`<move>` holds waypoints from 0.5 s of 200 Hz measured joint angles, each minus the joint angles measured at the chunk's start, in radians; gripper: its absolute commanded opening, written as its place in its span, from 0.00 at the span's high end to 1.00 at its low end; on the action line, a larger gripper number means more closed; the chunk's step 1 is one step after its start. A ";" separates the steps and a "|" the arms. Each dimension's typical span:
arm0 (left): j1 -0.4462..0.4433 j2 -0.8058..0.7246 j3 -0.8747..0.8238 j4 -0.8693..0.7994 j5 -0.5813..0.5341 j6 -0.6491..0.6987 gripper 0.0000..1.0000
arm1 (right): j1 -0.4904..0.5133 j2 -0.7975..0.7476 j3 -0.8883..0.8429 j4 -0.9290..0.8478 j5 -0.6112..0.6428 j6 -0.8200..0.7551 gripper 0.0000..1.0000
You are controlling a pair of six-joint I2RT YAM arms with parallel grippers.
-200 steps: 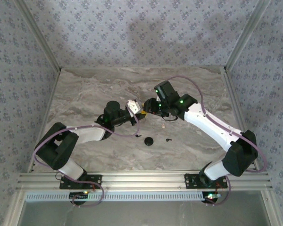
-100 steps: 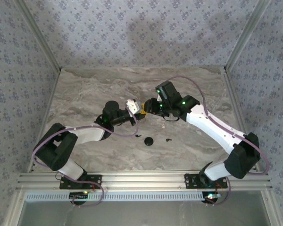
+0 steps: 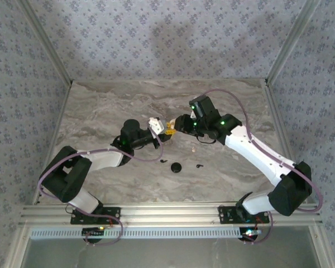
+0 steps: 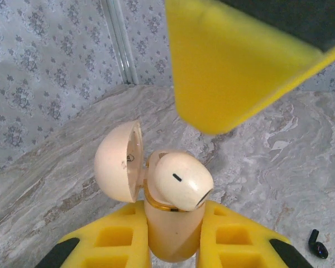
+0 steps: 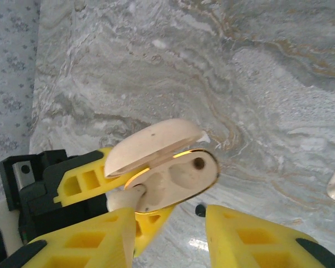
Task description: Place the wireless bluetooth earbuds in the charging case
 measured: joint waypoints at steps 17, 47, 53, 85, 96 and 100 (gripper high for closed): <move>0.002 0.000 -0.003 0.000 -0.002 -0.002 0.90 | -0.005 -0.004 -0.003 0.002 0.010 -0.004 0.60; 0.001 0.000 -0.003 0.000 -0.003 -0.003 0.90 | 0.000 -0.007 -0.003 0.016 0.016 -0.025 0.62; 0.001 0.000 -0.003 0.000 -0.003 -0.003 0.90 | 0.003 -0.008 -0.003 0.020 0.018 -0.030 0.63; 0.001 -0.004 -0.003 -0.002 -0.003 -0.003 0.90 | 0.025 -0.002 0.003 0.029 0.018 -0.055 0.63; 0.001 -0.008 -0.004 -0.001 -0.003 -0.003 0.90 | 0.036 0.014 0.021 0.022 0.018 -0.065 0.64; 0.001 -0.010 -0.004 -0.001 -0.003 -0.003 0.90 | 0.039 0.020 0.027 0.020 0.018 -0.068 0.64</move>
